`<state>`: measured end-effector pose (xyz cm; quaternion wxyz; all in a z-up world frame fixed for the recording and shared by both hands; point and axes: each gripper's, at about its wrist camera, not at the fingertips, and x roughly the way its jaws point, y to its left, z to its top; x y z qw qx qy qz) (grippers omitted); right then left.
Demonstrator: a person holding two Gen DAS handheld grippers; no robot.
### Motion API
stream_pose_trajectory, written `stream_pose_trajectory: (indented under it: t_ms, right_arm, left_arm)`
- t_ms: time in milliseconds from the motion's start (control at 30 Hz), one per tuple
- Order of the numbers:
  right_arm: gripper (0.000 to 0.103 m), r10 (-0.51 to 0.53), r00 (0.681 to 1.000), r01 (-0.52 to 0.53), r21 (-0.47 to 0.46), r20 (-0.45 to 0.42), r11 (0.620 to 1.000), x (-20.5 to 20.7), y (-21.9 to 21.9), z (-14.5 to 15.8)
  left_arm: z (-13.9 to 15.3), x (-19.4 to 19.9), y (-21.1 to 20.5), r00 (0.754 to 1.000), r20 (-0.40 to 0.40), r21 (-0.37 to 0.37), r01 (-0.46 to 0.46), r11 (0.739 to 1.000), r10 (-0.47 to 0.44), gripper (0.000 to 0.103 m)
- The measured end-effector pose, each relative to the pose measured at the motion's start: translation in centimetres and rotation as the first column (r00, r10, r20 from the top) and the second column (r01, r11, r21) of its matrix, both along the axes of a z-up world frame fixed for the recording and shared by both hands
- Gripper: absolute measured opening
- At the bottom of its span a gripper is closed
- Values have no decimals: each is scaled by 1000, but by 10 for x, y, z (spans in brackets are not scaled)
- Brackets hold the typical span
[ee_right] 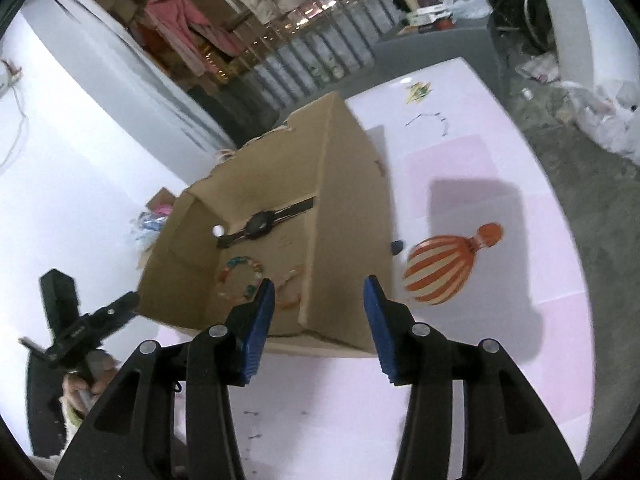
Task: Organize jewelry
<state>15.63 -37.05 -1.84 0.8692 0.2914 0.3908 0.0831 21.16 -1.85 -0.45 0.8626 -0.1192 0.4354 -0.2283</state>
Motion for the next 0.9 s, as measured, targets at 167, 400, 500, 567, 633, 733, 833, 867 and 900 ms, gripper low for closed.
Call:
stream_pose_trajectory:
  t_ms: [167, 400, 500, 567, 633, 733, 833, 867, 900]
  right_arm:
    - [51, 7, 1000, -7, -49, -3, 999, -2, 8, 6]
    - [51, -7, 1000, 6, -79, -13, 997, -12, 13, 14]
    - [51, 3, 1000, -5, -91, -25, 996, -18, 18, 16]
    - [51, 3, 1000, -6, -94, -30, 996, -23, 22, 16]
    - [51, 0, 999, -4, -95, -37, 995, -28, 24, 17]
    - [51, -6, 999, 1, -98, -50, 995, -35, 28, 19]
    - [51, -9, 998, 3, -107, -59, 994, -44, 33, 19]
    - [51, -10, 998, 4, -108, -61, 994, -47, 35, 19]
    - [51, -11, 998, 4, -108, -62, 994, -49, 36, 20]
  left_arm:
    - [2, -7, -12, 1000, 12, 13, -2, 1000, 2, 84]
    - [6, -13, -13, 999, 28, 30, -27, 999, 26, 84]
    - [8, -15, -10, 999, 27, 32, -41, 999, 40, 84]
    - [9, -17, -7, 999, 22, 27, -46, 999, 46, 84]
    - [9, -23, -5, 999, 25, 31, -48, 998, 47, 84]
    - [10, -31, -4, 998, 32, 42, -55, 998, 54, 84]
    - [11, -39, -1, 998, 31, 45, -60, 997, 59, 84]
    - [11, -42, 0, 998, 30, 46, -62, 997, 60, 84]
    - [12, -44, 0, 998, 30, 47, -63, 997, 61, 84]
